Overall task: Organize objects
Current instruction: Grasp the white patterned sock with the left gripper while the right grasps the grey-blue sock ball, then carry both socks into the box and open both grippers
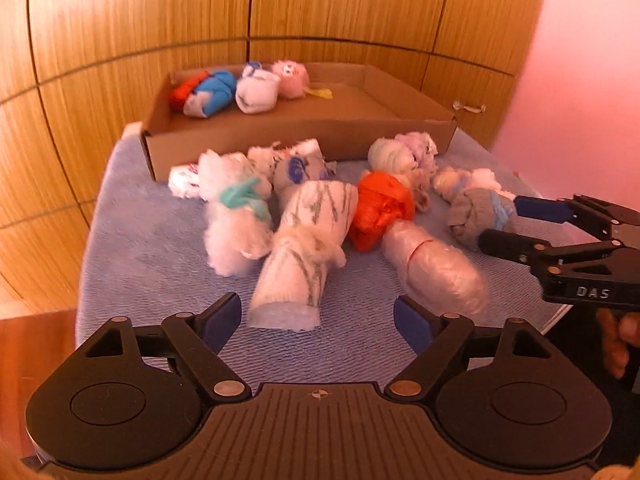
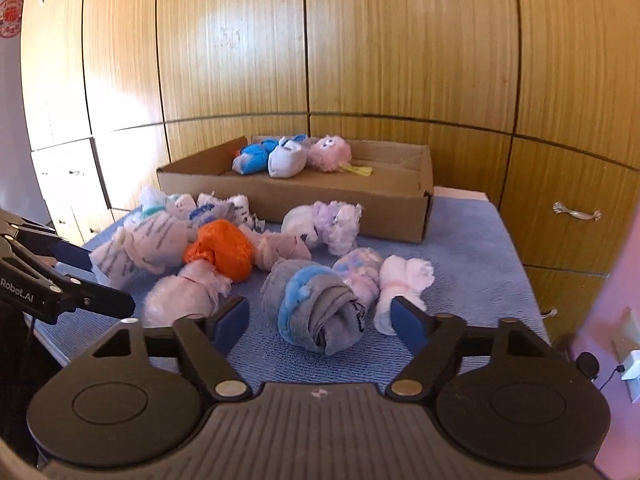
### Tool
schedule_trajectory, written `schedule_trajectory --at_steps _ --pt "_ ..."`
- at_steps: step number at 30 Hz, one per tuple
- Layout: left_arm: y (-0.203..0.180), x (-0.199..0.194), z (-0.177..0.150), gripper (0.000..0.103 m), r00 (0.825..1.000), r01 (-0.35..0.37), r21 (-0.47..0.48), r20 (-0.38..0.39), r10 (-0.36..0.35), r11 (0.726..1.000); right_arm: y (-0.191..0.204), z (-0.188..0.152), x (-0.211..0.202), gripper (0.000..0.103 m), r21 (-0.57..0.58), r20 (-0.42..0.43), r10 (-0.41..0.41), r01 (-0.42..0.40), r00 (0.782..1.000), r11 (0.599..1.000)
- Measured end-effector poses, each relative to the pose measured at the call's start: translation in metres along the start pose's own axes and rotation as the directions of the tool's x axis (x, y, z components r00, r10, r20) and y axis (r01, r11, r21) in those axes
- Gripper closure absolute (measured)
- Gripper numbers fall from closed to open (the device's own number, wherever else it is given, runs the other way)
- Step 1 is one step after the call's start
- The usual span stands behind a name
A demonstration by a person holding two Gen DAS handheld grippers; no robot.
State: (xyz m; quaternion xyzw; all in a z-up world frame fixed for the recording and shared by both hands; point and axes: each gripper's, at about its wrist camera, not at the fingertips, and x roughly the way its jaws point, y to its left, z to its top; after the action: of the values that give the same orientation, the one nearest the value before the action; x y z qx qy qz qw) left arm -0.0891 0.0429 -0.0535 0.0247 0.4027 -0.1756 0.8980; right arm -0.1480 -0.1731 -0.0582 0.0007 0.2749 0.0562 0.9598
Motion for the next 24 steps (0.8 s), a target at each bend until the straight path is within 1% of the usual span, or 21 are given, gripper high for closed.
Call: schedule_trajectory --at_steps 1,2,3,4,5,6,9,12,15,17,18,19,20,21,22,24 --pt "-0.001 0.002 -0.002 0.023 1.0 0.007 -0.008 -0.007 -0.007 1.0 0.0 -0.001 0.002 0.044 -0.004 -0.002 0.002 -0.002 1.0 1.0" --pt "-0.002 0.003 -0.003 0.024 1.0 0.014 -0.014 -0.01 -0.014 1.0 0.001 -0.001 0.004 0.053 -0.007 -0.003 0.009 -0.009 1.0 1.0" --pt "-0.003 0.002 -0.003 0.026 1.0 0.013 -0.012 -0.004 -0.013 1.0 0.001 -0.001 0.005 0.055 -0.006 -0.003 0.023 -0.023 1.0 1.0" --pt "-0.004 0.002 -0.003 0.034 1.0 0.015 -0.008 0.0 -0.015 1.0 0.001 -0.002 0.004 0.056 -0.006 0.001 0.029 -0.029 1.0 1.0" --pt "-0.004 0.003 -0.003 0.04 1.0 0.019 -0.009 0.001 -0.019 1.0 0.002 -0.003 0.003 0.058 -0.01 0.004 0.032 -0.032 0.999 0.999" --pt "-0.003 0.003 -0.003 0.05 1.0 0.018 -0.015 -0.001 -0.018 1.0 0.001 -0.003 0.002 0.058 -0.009 0.003 0.035 -0.035 0.999 0.999" --pt "-0.002 0.0 -0.003 0.061 1.0 0.011 -0.011 0.005 -0.011 1.0 -0.002 -0.004 -0.007 0.059 0.017 0.003 0.055 -0.055 0.998 0.998" --pt "-0.01 -0.005 -0.008 0.061 1.0 0.012 0.012 0.009 -0.012 1.0 -0.002 -0.006 -0.019 0.059 0.019 0.005 0.071 -0.071 0.997 0.997" --pt "-0.017 -0.008 -0.013 0.061 1.0 0.023 0.023 0.008 -0.024 0.999 -0.002 -0.011 -0.021 0.058 0.012 -0.007 0.066 -0.066 0.998 0.998" --pt "-0.019 -0.007 -0.016 0.059 1.0 0.026 0.02 0.001 -0.026 0.999 -0.002 -0.013 -0.019 0.053 0.015 -0.002 0.067 -0.067 0.998 0.998" --pt "-0.019 -0.005 -0.016 0.056 1.0 0.016 0.022 -0.001 -0.016 1.0 -0.002 -0.013 -0.017 0.052 0.012 -0.002 0.067 -0.067 0.998 0.998" --pt "-0.02 -0.003 -0.016 0.047 1.0 0.002 0.023 0.001 -0.002 1.0 -0.001 -0.012 -0.016 0.047 0.006 -0.001 0.07 -0.07 0.998 0.998" --pt "-0.019 -0.002 -0.015 0.041 1.0 -0.001 0.02 0.004 0.001 1.0 0.0 -0.012 -0.016 0.045 -0.004 0.009 0.065 -0.065 0.998 0.998" --pt "-0.019 -0.002 -0.014 0.031 1.0 -0.009 0.016 0.01 0.009 1.0 0.001 -0.011 -0.015 0.045 -0.015 0.014 0.065 -0.065 0.998 0.998" --pt "-0.019 -0.002 -0.013 0.029 1.0 -0.022 0.017 0.019 0.022 1.0 0.002 -0.01 -0.014 0.045 -0.025 0.016 0.066 -0.066 0.998 0.998" --pt "-0.02 0.0 -0.008 0.029 0.999 -0.03 0.032 0.025 0.03 0.999 0.002 -0.009 -0.012 0.045 -0.033 0.019 0.073 -0.072 0.997 0.997"
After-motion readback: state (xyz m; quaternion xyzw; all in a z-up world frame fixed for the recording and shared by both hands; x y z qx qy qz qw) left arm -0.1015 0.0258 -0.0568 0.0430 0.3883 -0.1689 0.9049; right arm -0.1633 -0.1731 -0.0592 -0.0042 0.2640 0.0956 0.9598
